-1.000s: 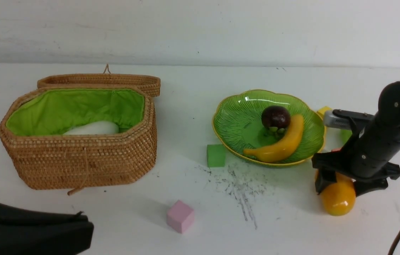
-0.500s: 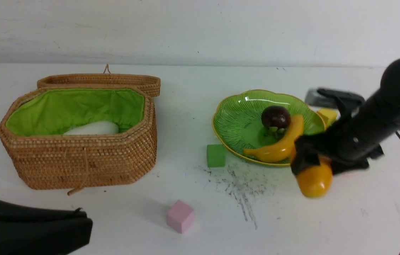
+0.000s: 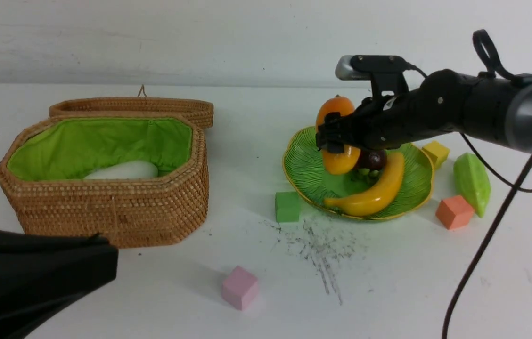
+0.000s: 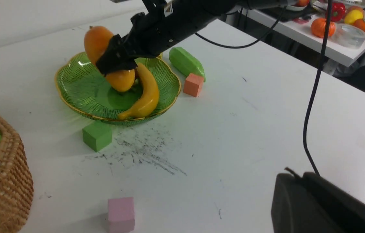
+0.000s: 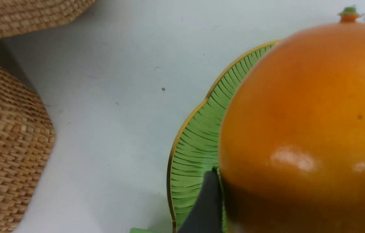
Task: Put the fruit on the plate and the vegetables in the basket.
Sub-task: Use the right arm to grab a lemon and put it into the right plate, then take a chayote with your right arm and place it on the basket on the left.
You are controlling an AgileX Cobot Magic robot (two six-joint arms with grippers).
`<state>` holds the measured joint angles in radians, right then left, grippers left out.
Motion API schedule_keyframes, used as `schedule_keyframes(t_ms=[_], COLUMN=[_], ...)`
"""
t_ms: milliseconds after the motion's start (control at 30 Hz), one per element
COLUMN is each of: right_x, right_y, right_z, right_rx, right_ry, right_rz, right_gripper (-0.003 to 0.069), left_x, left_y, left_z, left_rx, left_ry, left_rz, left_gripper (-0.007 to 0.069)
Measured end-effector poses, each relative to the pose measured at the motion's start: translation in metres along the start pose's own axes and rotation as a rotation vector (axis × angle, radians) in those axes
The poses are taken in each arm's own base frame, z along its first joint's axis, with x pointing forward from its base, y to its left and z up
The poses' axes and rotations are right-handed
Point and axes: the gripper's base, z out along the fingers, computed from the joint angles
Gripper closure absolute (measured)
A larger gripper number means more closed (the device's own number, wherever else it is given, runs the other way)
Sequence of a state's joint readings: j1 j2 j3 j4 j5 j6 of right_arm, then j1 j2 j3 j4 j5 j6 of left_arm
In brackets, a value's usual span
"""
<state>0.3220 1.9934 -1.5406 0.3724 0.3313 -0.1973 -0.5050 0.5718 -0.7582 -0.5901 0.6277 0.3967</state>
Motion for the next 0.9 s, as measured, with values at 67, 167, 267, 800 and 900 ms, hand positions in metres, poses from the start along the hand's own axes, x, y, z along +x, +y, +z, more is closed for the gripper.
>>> schedule_keyframes(t_ms=[67, 167, 267, 800, 900], right_x=[-0.004, -0.013, -0.023, 0.019, 0.029], right_y=[0.002, 0.001, -0.008, -0.165, -0.176], right_z=[-0.007, -0.029, -0.059, -0.072, -0.048], right_rx=[-0.005, -0.004, 0.02, 0.32, 0.331], right_ry=[0.0, 0.011, 0.042, 0.352, 0.33], right_rz=[-0.009, -0.038, -0.076, 0.325, 0.328], right_gripper=[-0.0018, 0.0004, 0.0074, 0.0267, 0.0162], left_x=[-0.001, -0.001, -0.001, -0.003, -0.003], left_y=[0.0, 0.0, 0.001, 0.001, 0.001], left_z=[0.0, 0.0, 0.0, 0.0, 0.0], left_rx=[-0.004, -0.005, -0.006, -0.013, -0.013], left_ry=[-0.01, -0.011, -0.015, -0.03, -0.03], left_rz=[0.0, 0.0, 0.0, 0.0, 0.0], left_gripper=[0.0599, 0.0597, 0.0595, 0.0586, 0.0586])
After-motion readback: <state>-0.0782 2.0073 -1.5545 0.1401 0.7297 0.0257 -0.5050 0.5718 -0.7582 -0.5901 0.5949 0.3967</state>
